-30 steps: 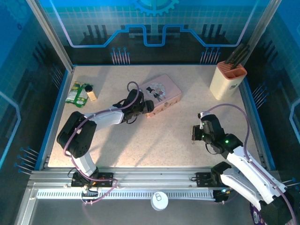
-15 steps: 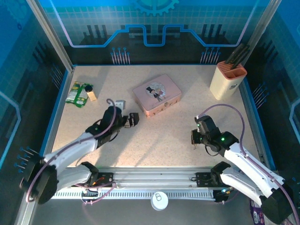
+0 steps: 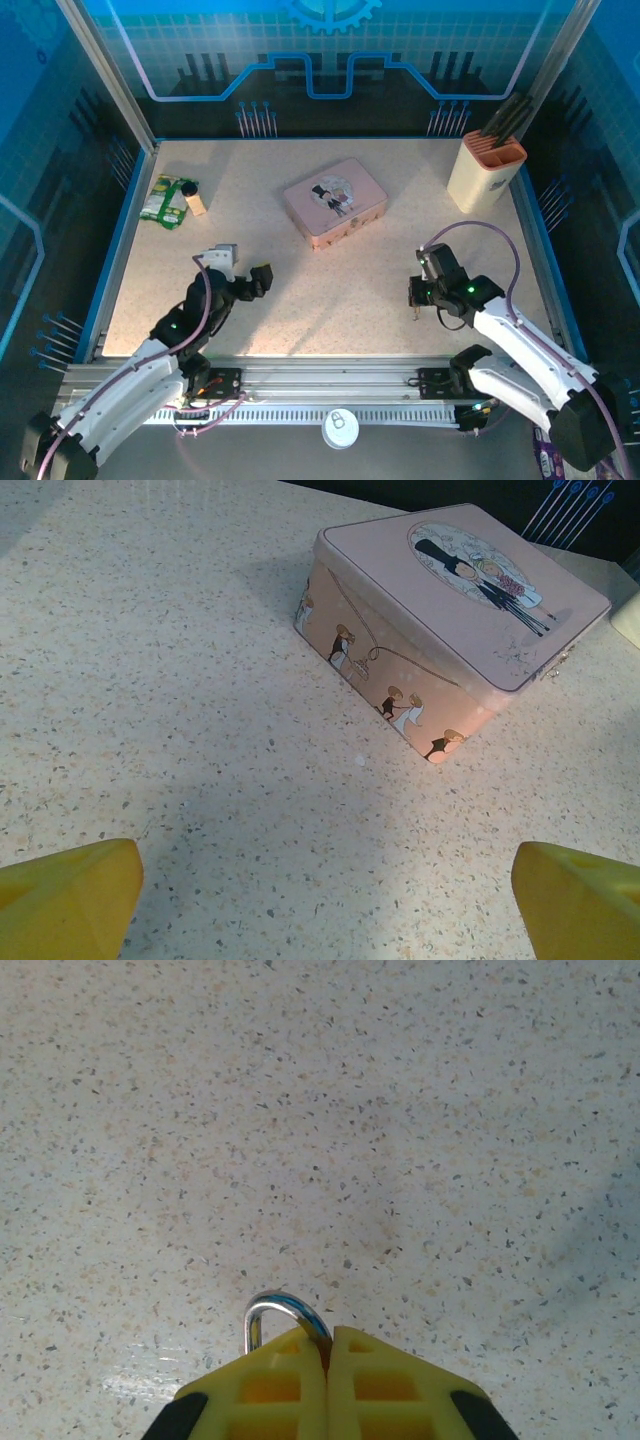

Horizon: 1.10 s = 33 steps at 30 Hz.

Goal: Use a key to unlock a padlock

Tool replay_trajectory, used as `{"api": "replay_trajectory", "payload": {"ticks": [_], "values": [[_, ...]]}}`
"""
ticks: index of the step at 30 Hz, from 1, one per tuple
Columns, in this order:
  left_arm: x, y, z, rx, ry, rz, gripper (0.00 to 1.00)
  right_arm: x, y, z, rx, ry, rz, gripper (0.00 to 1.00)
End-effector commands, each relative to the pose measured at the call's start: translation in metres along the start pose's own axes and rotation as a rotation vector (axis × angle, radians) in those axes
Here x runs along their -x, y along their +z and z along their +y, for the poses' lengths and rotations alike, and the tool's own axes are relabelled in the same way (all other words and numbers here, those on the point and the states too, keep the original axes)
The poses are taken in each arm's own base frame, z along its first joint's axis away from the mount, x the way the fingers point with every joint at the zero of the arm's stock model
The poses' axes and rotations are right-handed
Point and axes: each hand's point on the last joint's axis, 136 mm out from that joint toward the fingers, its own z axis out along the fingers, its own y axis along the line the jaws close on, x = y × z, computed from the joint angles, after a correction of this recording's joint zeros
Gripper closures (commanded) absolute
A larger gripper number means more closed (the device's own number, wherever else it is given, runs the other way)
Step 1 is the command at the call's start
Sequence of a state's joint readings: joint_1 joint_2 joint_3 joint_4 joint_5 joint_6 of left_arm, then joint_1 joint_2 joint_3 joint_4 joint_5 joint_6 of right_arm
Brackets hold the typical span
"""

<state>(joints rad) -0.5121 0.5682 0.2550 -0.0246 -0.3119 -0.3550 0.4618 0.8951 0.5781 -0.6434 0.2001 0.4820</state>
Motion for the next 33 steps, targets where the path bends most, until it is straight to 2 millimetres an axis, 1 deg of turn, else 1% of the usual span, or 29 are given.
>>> {"api": "replay_trajectory", "payload": {"ticks": [1,7,12,16,22,26,30,32,33], "values": [[-0.004,0.001,0.009,0.032,0.032,-0.007,0.03,0.004,-0.002,-0.004,-0.007,0.040,0.006,1.00],[-0.006,0.002,0.008,0.022,0.031,-0.006,0.03,0.001,0.004,-0.013,-0.018,0.071,0.032,1.00],[-0.006,0.002,0.008,0.023,0.029,-0.006,0.03,0.003,0.009,-0.015,-0.013,0.096,0.048,1.00],[-0.006,0.001,0.008,0.023,0.027,-0.008,0.02,0.004,0.018,-0.016,0.005,0.127,0.070,1.00],[-0.006,0.002,0.009,0.026,0.027,-0.011,0.02,0.004,0.031,-0.013,0.024,0.142,0.115,1.00],[-0.006,0.002,0.010,0.028,0.027,-0.011,0.02,0.005,0.040,-0.007,0.057,0.137,0.144,1.00],[-0.007,0.002,0.010,0.029,0.027,-0.012,0.02,0.003,0.050,-0.006,0.052,0.140,0.186,1.00],[-0.007,0.002,0.010,0.030,0.026,-0.012,0.02,0.003,0.054,-0.005,0.055,0.141,0.197,0.97],[-0.006,0.002,0.011,0.032,0.027,-0.013,0.02,0.004,0.056,-0.003,0.064,0.139,0.200,0.94]]}}
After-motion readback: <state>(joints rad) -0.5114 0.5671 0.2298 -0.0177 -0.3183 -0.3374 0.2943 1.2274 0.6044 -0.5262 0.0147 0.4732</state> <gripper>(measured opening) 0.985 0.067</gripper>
